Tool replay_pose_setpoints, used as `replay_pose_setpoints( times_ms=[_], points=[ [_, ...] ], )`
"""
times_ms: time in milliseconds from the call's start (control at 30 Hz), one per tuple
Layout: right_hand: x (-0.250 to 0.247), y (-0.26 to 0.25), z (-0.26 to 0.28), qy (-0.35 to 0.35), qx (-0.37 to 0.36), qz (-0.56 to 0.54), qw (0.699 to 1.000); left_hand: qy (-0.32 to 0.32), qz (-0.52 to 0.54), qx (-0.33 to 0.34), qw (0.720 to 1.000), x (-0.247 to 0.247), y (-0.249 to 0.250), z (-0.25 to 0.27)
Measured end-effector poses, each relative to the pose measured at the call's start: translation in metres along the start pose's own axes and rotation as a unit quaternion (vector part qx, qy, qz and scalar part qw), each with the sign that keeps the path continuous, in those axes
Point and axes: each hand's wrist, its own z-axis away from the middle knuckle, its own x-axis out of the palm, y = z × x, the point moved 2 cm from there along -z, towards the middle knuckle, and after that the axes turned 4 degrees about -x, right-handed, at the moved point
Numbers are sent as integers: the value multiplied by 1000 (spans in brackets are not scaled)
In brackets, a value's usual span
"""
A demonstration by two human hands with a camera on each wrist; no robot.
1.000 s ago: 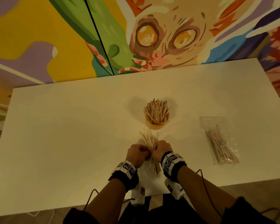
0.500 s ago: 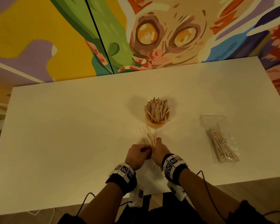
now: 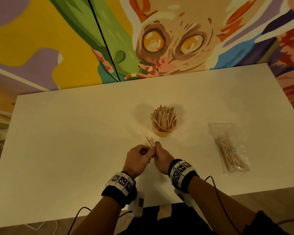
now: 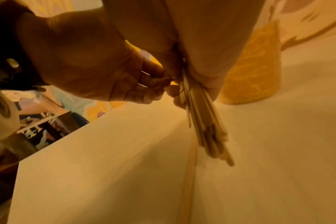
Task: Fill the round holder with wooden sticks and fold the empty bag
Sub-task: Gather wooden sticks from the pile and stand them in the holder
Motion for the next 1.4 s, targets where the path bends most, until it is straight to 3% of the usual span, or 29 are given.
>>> replay_pose_setpoints(
  times_ms=[100, 167, 300, 433, 533, 666, 833, 1166, 1266, 1333, 1400],
  points=[
    [-8, -10, 4, -2, -41, 31, 999, -19, 51, -21, 998, -10, 9, 0],
    [-12, -16, 9, -7, -75, 51, 996, -67, 101, -30, 992, -19, 13, 0],
    [-17, -22, 15, -28, -120, 66, 990, -129, 131, 20, 983, -34, 20, 0],
    [-19, -23, 17, -18, -116, 52, 992, -124, 109, 84, 983, -38, 28, 0],
    [-23, -24, 19, -26, -115, 32, 993, -141, 103, 91, 980, -39, 35, 4],
    [-28, -22, 20, -86, -89, 28, 992, -180, 110, 82, 974, -40, 41, 13],
    [-34, -23, 20, -132, -81, 84, 984, -176, 165, 21, 970, -40, 45, 21],
    [-83, -38, 45, -127, -85, 29, 988, -129, 243, 19, 961, -48, 63, 17],
    [-102, -29, 50, -124, -76, -34, 989, -121, 257, 20, 958, -55, 68, 14],
    [-111, -21, 51, -85, -47, -163, 982, -110, 258, 28, 959, -58, 73, 13],
    [-112, -16, 51, -30, 9, -315, 949, -98, 247, 46, 963, -59, 81, 14]
  ],
)
